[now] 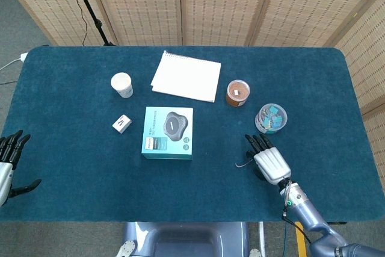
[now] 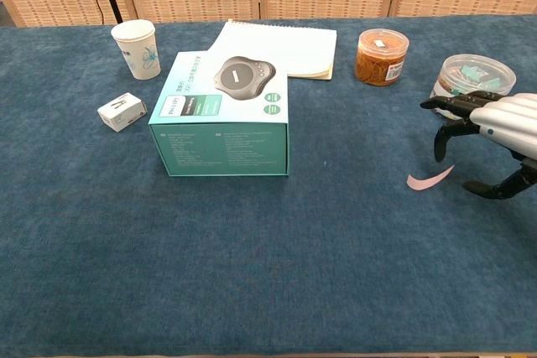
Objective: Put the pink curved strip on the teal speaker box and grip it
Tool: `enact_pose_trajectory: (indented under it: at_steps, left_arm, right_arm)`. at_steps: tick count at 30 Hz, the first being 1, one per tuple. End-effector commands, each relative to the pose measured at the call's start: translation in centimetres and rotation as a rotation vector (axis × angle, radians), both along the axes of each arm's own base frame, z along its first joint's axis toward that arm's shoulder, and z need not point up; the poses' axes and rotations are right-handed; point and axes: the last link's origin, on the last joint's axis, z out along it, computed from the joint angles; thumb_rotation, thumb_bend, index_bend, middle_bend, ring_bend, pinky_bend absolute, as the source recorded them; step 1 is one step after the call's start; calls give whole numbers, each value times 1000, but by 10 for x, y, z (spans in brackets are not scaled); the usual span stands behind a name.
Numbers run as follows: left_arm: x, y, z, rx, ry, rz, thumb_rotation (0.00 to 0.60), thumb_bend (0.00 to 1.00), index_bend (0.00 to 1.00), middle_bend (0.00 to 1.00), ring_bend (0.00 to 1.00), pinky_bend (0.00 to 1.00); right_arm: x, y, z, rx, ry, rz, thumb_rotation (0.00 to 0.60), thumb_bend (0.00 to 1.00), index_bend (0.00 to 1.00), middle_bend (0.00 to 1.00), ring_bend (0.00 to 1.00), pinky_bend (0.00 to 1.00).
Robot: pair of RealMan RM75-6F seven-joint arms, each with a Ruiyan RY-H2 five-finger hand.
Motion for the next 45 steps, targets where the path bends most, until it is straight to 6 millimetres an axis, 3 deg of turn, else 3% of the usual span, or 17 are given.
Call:
enact_pose_trajectory:
  at_steps: [1,21,45]
  left_arm:
    - [0,0,0,0,-1,1,600,0,0,0,0,0]
    - [-1,2,0,3,-3,7,600,0,0,0,0,0]
    - [-1,1,1,4,-6,9,600,0,0,0,0,0]
  right_arm:
    - [0,-2,-3,3,3,-1,600,441,391,0,0,0]
    - [-2,-11,-16,15,1,-16,600,446,487,0,0,0]
    - [-2,-16,-9,-29,11,10,600,469,603,0,0,0]
